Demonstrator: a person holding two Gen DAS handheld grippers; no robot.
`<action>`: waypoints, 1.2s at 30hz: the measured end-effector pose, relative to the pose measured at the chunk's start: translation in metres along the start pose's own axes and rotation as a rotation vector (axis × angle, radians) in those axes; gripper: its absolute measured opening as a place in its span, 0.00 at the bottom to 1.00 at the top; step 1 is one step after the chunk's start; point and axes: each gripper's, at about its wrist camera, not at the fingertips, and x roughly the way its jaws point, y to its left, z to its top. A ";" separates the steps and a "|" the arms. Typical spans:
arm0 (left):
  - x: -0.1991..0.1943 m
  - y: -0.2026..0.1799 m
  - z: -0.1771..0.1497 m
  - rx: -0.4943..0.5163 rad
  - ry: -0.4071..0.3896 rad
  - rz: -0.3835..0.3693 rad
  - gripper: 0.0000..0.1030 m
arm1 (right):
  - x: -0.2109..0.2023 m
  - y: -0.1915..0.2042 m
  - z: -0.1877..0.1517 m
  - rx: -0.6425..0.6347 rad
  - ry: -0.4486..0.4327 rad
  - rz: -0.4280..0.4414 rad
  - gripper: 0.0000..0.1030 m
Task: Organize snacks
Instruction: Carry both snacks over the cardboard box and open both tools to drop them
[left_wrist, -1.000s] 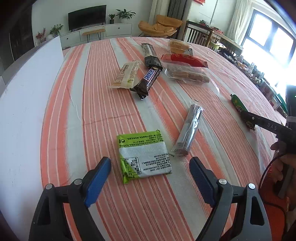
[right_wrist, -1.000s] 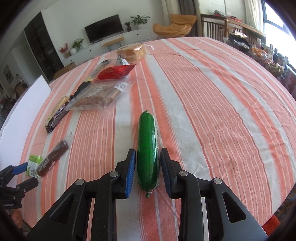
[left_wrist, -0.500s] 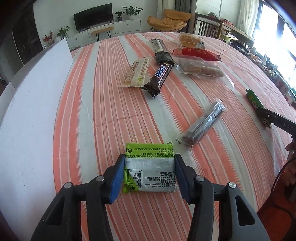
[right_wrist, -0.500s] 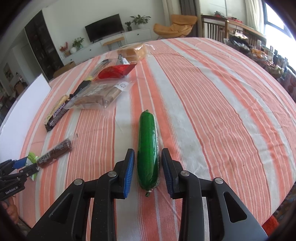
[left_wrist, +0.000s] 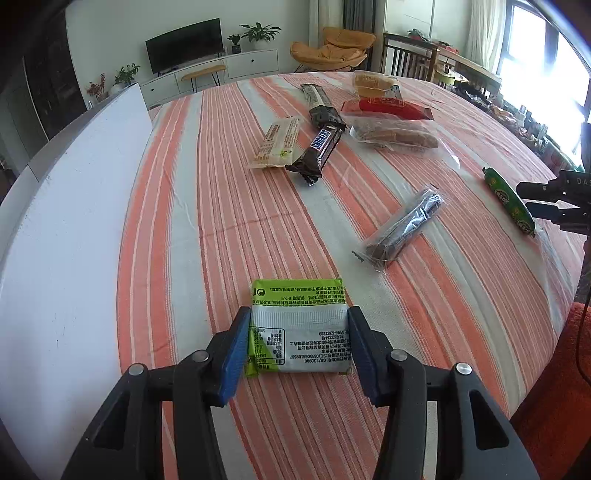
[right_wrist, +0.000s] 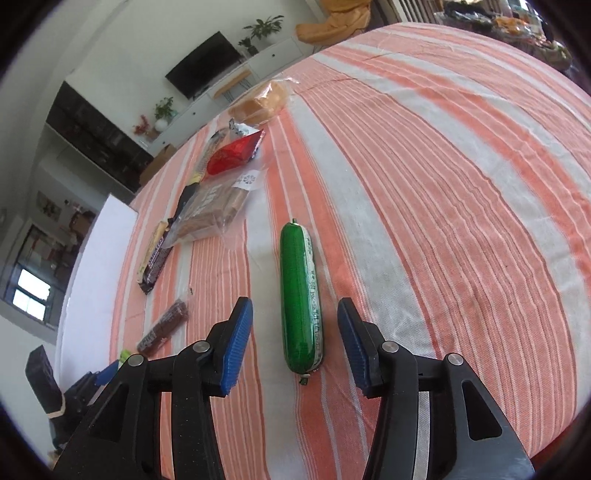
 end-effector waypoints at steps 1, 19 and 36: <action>0.000 0.002 0.000 -0.015 -0.003 -0.004 0.49 | -0.001 0.002 0.008 -0.001 0.024 -0.035 0.52; -0.058 0.005 0.012 -0.159 -0.107 -0.190 0.48 | 0.003 0.050 0.000 -0.178 0.141 -0.155 0.23; -0.230 0.191 0.010 -0.537 -0.384 0.049 0.49 | -0.031 0.376 -0.061 -0.617 0.197 0.407 0.23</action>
